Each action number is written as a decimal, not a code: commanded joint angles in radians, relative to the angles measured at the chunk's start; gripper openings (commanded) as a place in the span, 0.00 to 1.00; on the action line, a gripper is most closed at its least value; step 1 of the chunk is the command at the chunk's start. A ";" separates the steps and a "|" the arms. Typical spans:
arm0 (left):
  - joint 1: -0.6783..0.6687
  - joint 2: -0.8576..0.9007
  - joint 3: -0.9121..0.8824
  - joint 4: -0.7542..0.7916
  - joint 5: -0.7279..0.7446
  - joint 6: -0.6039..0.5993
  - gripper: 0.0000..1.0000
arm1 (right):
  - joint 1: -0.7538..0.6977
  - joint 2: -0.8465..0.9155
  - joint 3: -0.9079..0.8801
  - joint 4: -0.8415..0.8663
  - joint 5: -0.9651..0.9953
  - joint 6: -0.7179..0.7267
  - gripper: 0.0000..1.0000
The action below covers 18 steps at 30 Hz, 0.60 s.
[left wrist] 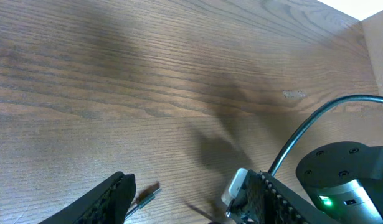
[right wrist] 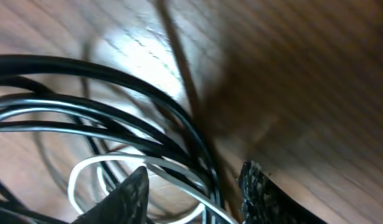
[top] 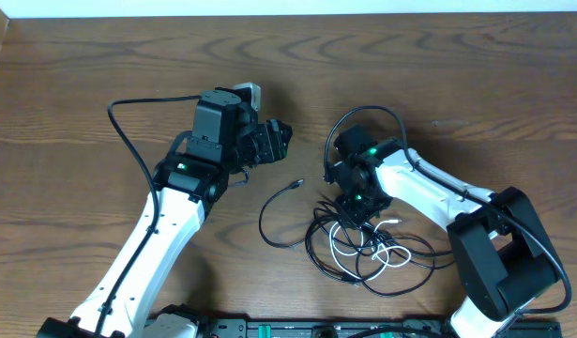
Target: Untangle cables
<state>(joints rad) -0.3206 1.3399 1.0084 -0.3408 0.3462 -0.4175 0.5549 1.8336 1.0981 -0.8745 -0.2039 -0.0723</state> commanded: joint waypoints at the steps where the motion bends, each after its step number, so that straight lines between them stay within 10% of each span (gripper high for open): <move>1: 0.003 0.005 0.008 -0.002 0.013 0.013 0.63 | 0.008 0.006 -0.009 -0.008 0.055 0.027 0.37; 6: 0.003 0.005 0.008 -0.002 0.013 0.014 0.63 | 0.013 0.006 -0.045 -0.031 0.055 0.027 0.34; 10: 0.003 0.005 0.008 -0.002 0.013 0.013 0.63 | 0.014 0.006 -0.064 0.021 0.057 0.038 0.01; 18: 0.003 0.005 0.008 -0.002 0.040 0.013 0.63 | -0.019 -0.030 0.126 0.049 0.418 0.237 0.01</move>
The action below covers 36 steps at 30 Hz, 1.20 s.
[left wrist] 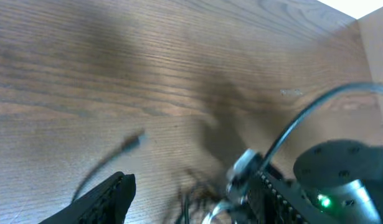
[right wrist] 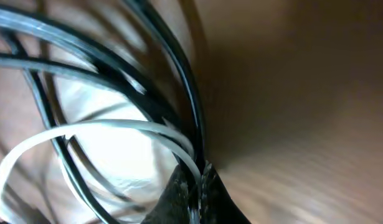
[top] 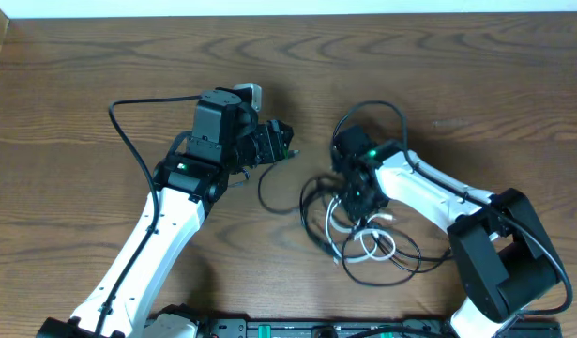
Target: Untangle cables
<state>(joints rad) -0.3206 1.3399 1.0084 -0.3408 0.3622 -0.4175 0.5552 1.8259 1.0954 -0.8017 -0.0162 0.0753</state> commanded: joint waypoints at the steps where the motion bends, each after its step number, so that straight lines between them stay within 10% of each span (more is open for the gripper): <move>1: 0.003 0.005 0.008 -0.002 0.024 0.013 0.63 | -0.020 -0.034 0.158 -0.029 0.237 0.089 0.01; 10: -0.044 0.009 0.007 -0.029 0.106 -0.010 0.64 | -0.001 -0.126 0.248 -0.039 0.179 0.139 0.01; 15: -0.081 0.102 0.002 -0.009 0.097 -0.001 0.87 | 0.002 -0.126 0.248 -0.040 0.125 0.145 0.01; 27: -0.081 0.243 0.002 0.147 -0.124 0.320 0.88 | 0.002 -0.126 0.248 -0.062 0.106 0.145 0.01; 36: -0.082 0.290 0.002 0.224 -0.135 0.339 0.88 | 0.002 -0.126 0.248 -0.066 0.065 0.145 0.01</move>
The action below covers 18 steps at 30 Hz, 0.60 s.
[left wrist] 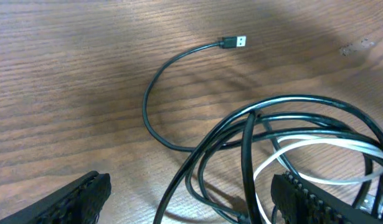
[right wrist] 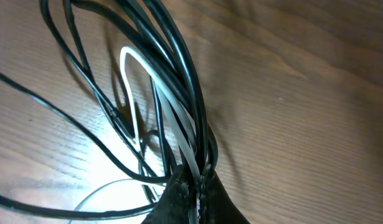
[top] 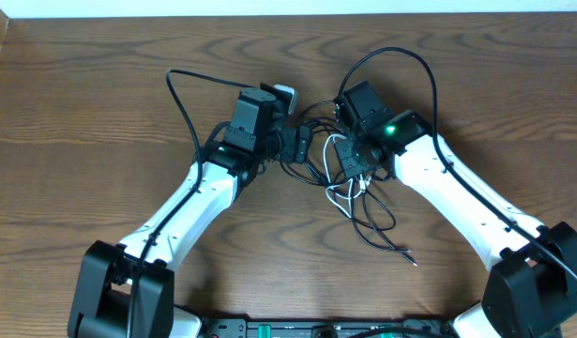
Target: Untangle cables
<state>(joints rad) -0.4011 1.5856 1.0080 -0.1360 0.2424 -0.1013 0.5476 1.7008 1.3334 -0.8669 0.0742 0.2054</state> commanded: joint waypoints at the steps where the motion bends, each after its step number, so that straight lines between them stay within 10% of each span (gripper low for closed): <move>1: -0.002 0.058 0.002 0.023 -0.015 0.023 0.88 | 0.010 -0.001 0.010 -0.001 -0.025 0.015 0.01; 5: -0.002 0.106 0.002 0.030 0.010 0.022 0.76 | 0.010 -0.002 0.010 -0.001 -0.026 0.015 0.01; 10: -0.002 0.119 0.002 0.021 0.011 0.022 0.09 | 0.009 -0.002 0.010 -0.001 -0.024 0.015 0.01; 18: 0.037 0.069 0.002 -0.154 0.010 0.013 0.07 | -0.107 -0.027 0.011 0.002 -0.024 0.105 0.01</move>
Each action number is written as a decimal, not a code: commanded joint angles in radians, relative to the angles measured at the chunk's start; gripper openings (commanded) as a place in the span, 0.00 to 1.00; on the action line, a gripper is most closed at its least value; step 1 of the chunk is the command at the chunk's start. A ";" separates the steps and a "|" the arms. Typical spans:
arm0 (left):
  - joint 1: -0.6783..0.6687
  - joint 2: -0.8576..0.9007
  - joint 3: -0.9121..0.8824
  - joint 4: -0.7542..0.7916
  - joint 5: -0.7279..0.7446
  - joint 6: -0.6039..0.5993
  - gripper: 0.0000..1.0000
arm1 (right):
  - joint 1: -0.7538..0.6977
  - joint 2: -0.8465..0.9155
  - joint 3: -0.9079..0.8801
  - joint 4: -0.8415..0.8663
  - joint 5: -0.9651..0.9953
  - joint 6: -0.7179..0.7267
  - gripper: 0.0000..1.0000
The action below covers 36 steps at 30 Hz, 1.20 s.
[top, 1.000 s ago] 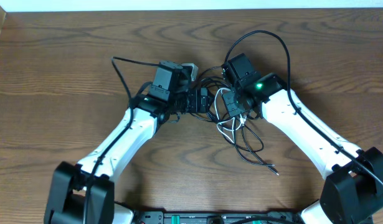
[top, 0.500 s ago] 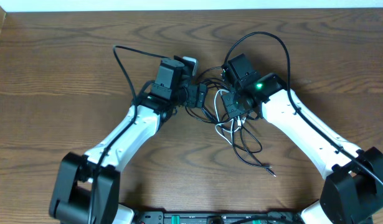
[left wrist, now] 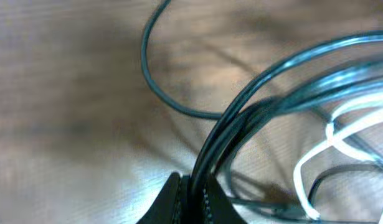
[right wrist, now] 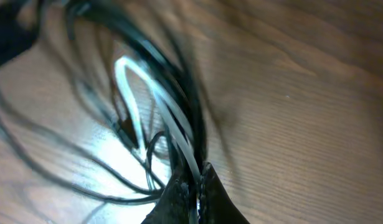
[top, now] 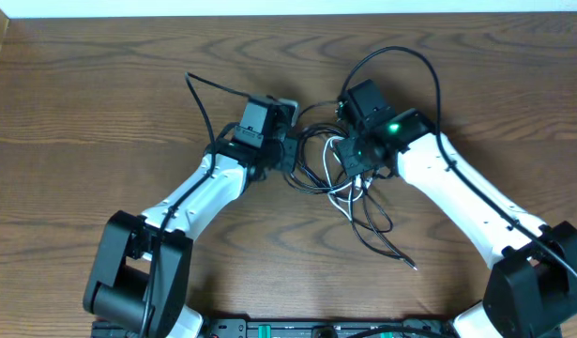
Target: Untangle cables
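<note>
A tangle of black cables (top: 318,161) with one white cable (top: 348,193) hangs between my two grippers at the far middle of the wooden table (top: 100,188). My left gripper (top: 288,152) is shut on black strands (left wrist: 241,118) at the tangle's left side; its fingertips (left wrist: 179,193) pinch them. My right gripper (top: 350,161) is shut on black and white strands at the right side. In the right wrist view the white cable (right wrist: 134,93) runs down into the right gripper (right wrist: 192,182). Loose ends trail toward the front (top: 387,246).
A thin black loop (left wrist: 155,87) lies on the wood beyond the left fingers. A free plug end (top: 412,266) lies front right of the tangle. The arms' own feed cables arch up at the back (top: 401,54). A box corner shows far left.
My left gripper, open beside the tangle before, is now shut on black strands. The left arm has shifted slightly toward the tangle. The right gripper still holds its strands in about the same place.
Both grippers were open, the right one low over the tangle at the front middle. Then the right was shut on strands there. Later it held the bundle at the far middle, with the left open beside it. Now both grip the tangle.
</note>
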<state>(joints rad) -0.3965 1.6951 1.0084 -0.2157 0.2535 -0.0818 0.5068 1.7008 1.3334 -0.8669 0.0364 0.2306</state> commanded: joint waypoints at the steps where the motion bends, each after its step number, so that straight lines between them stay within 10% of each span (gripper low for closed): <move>1: 0.052 -0.046 0.002 -0.130 -0.001 -0.020 0.08 | -0.108 -0.036 0.011 0.002 0.014 0.098 0.01; 13: 0.236 -0.205 0.002 -0.159 0.430 -0.099 0.07 | -0.417 -0.046 0.011 -0.172 0.026 0.090 0.01; 17: 0.291 -0.306 0.002 -0.120 0.384 -0.100 0.07 | -0.466 -0.046 0.011 -0.260 0.314 0.336 0.01; 27: 0.753 -0.576 0.002 -0.043 0.364 -0.304 0.07 | -0.716 -0.046 0.011 -0.247 0.260 0.349 0.01; 36: 0.859 -0.577 0.002 0.074 0.364 -0.480 0.07 | -0.858 -0.046 0.011 -0.235 0.162 0.349 0.01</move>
<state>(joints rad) 0.4438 1.1240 1.0058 -0.1619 0.6441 -0.4805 -0.3023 1.6775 1.3338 -1.1061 0.2150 0.5587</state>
